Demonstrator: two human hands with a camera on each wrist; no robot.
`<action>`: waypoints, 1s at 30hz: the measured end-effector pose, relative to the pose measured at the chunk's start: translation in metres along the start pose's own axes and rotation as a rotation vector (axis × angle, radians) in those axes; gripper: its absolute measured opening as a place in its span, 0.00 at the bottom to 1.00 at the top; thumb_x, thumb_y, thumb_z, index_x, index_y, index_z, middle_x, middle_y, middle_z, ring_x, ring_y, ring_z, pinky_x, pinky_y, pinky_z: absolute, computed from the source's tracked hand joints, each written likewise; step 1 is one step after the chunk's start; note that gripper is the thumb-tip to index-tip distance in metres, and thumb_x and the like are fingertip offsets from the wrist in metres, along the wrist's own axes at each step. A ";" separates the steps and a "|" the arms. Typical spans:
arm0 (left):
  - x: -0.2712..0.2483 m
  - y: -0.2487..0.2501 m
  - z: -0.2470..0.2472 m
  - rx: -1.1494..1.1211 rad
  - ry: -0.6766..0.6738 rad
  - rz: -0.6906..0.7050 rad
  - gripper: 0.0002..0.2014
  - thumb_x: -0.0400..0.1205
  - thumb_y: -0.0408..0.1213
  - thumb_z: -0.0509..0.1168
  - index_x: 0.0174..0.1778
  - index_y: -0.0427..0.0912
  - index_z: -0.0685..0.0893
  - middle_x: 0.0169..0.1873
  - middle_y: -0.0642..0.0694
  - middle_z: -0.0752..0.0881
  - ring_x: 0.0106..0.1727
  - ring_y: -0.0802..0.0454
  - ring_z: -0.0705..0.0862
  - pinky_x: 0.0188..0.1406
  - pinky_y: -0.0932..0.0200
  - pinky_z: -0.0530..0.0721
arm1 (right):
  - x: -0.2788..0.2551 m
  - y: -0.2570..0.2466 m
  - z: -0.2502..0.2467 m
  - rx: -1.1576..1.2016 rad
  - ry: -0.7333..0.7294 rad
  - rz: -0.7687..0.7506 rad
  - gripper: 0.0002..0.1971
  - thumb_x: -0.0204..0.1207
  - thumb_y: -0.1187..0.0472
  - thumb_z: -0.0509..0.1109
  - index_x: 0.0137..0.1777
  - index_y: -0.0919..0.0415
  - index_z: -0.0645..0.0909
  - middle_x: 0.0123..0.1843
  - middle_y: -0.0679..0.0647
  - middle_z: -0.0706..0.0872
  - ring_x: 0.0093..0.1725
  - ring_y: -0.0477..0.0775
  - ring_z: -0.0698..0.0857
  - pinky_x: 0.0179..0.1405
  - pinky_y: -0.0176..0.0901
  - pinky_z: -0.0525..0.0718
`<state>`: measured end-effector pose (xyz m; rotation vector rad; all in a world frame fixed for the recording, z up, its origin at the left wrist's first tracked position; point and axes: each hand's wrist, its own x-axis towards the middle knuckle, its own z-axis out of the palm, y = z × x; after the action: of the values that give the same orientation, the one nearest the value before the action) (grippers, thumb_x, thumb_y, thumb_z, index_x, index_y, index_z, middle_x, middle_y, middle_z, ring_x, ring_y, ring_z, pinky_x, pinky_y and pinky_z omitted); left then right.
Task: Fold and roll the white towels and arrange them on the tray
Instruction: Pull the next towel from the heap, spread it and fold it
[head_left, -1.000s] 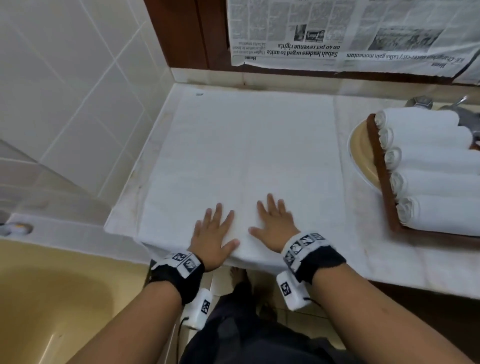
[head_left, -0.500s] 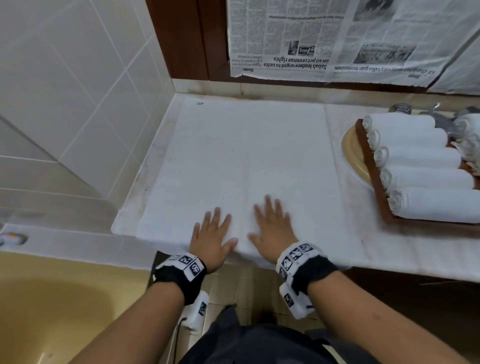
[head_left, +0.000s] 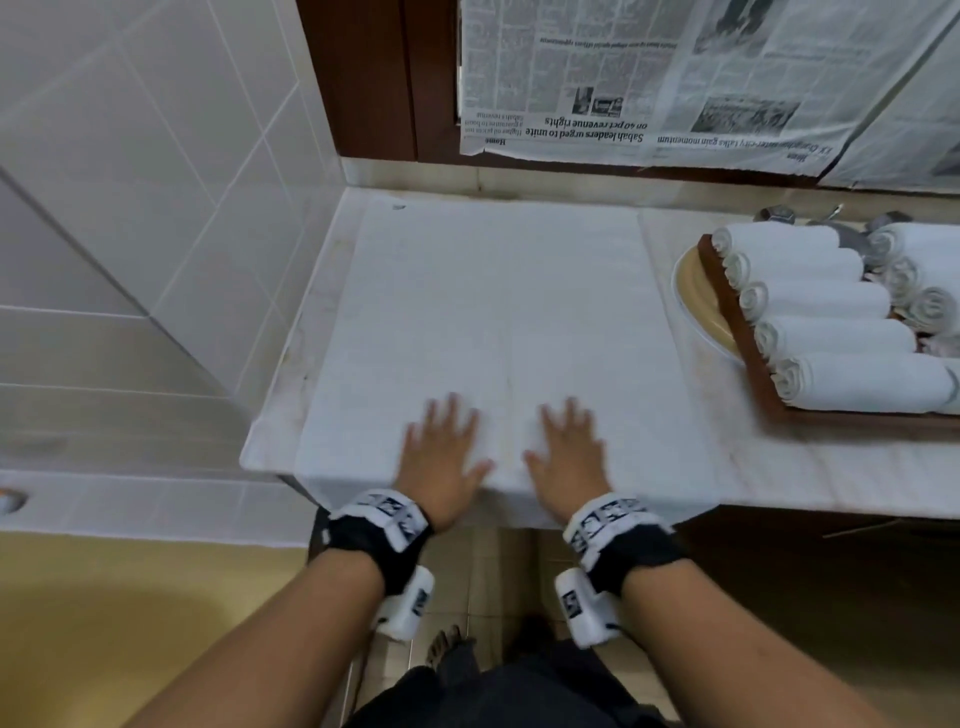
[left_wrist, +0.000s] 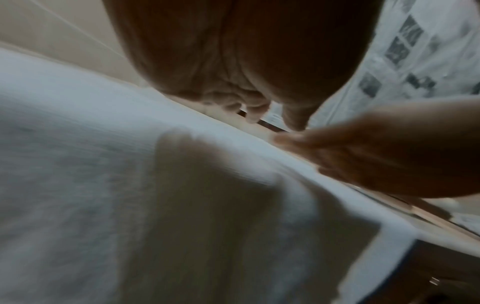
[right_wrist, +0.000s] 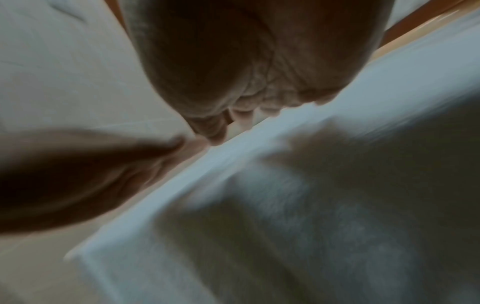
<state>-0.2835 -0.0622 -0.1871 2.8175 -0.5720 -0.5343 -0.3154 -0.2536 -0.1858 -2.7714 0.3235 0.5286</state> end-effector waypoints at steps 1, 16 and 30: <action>0.000 0.015 0.000 -0.014 -0.068 0.074 0.36 0.84 0.65 0.39 0.87 0.54 0.43 0.86 0.48 0.38 0.86 0.44 0.36 0.83 0.39 0.41 | -0.005 -0.013 0.005 -0.008 -0.064 -0.098 0.35 0.88 0.49 0.54 0.88 0.49 0.39 0.88 0.56 0.31 0.87 0.62 0.36 0.84 0.63 0.45; 0.019 -0.031 -0.037 -0.144 -0.056 -0.009 0.32 0.90 0.53 0.48 0.87 0.50 0.42 0.86 0.48 0.35 0.87 0.48 0.39 0.83 0.42 0.41 | 0.009 0.005 -0.017 0.000 0.012 0.121 0.34 0.88 0.49 0.55 0.89 0.52 0.43 0.89 0.58 0.34 0.88 0.62 0.38 0.84 0.60 0.49; 0.045 -0.104 -0.044 0.046 -0.060 -0.265 0.38 0.88 0.57 0.49 0.87 0.44 0.37 0.84 0.40 0.31 0.86 0.39 0.36 0.83 0.39 0.46 | 0.021 0.065 -0.039 0.007 0.035 0.417 0.34 0.87 0.44 0.53 0.89 0.54 0.45 0.89 0.60 0.39 0.88 0.64 0.43 0.85 0.64 0.51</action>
<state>-0.1935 0.0192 -0.1900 2.9487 -0.2228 -0.6626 -0.3011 -0.3305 -0.1756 -2.7126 0.9195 0.5692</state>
